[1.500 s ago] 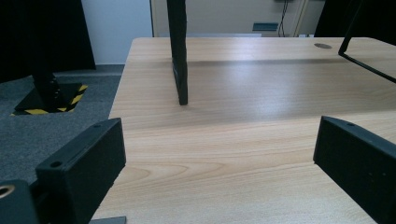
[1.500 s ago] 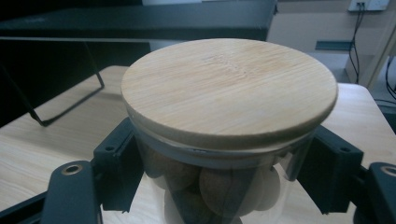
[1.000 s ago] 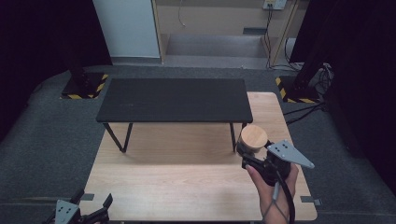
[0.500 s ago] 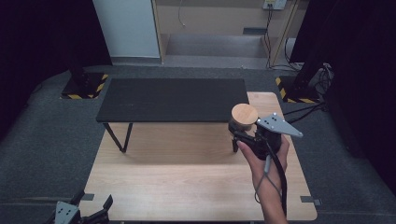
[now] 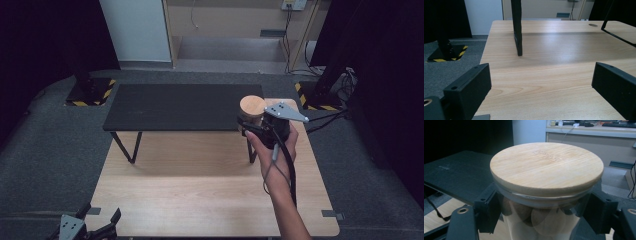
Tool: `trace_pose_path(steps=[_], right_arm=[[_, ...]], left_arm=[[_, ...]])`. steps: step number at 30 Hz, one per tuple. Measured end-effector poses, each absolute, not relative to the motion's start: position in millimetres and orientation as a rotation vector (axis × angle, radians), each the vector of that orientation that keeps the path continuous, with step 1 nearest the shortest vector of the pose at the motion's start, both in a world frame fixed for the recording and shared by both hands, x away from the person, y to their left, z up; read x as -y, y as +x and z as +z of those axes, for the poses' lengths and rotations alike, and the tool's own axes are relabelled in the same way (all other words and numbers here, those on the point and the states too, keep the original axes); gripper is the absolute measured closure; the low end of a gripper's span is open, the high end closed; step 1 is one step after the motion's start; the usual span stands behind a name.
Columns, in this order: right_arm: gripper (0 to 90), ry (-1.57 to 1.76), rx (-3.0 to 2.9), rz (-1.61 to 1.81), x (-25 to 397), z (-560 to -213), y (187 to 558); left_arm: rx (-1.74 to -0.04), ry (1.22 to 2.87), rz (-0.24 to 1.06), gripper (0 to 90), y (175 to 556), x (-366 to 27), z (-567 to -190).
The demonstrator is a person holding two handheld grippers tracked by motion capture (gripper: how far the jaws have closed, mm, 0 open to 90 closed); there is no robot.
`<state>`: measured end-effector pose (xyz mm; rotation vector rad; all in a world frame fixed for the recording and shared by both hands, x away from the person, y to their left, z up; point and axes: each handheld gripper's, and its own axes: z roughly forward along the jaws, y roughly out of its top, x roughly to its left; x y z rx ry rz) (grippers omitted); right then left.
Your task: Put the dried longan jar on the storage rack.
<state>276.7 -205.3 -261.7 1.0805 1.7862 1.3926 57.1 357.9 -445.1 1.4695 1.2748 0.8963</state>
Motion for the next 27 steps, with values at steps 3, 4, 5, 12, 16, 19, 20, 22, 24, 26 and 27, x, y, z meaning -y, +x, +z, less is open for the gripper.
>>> trace_pose_path(steps=[3, 4, 5, 12, 16, 19, 20, 22, 24, 26, 27], right_arm=[[25.7, 1.075, -1.790, 1.380, 202.6, -260.7, 283.5], [25.7, 1.075, -1.789, 1.380, 201.5, -260.5, 286.8], [25.7, 1.082, -1.783, 1.379, 199.8, -260.2, 294.0], [25.7, 1.110, -1.780, 1.362, 194.6, -264.1, 315.9], [25.7, 1.126, -1.774, 1.359, 192.5, -268.4, 327.0], [25.7, 1.125, -1.771, 1.349, 190.2, -269.4, 332.1], [25.7, 1.126, -1.772, 1.341, 189.3, -270.0, 334.5], [25.7, 1.129, -1.775, 1.334, 189.0, -270.0, 335.5], [25.7, 1.137, -1.781, 1.322, 188.5, -270.5, 337.2], [25.7, 1.137, -1.784, 1.319, 188.7, -270.6, 338.0], [25.7, 1.138, -1.781, 1.318, 188.8, -271.1, 338.8]], left_arm=[[-1.277, 1.461, 0.899, 1.1, 58.1, -358.5, -444.7], [-1.278, 1.460, 0.900, 1.1, 58.3, -358.6, -444.4], [-1.276, 1.457, 0.902, 1.1, 59.1, -358.5, -444.0], [-1.277, 1.458, 0.907, 1.1, 60.1, -358.7, -443.2], [-1.285, 1.455, 0.909, 1.1, 60.2, -359.6, -443.8], [-1.288, 1.456, 0.911, 1.1, 60.4, -360.3, -443.8], [-1.289, 1.456, 0.909, 1.1, 60.9, -360.6, -443.8], [-1.289, 1.458, 0.910, 1.1, 61.2, -360.6, -443.8], [-1.289, 1.460, 0.908, 1.1, 62.3, -360.7, -444.0], [-1.288, 1.461, 0.908, 1.1, 62.6, -360.5, -444.1], [-1.288, 1.461, 0.906, 1.1, 62.9, -360.4, -444.2]])
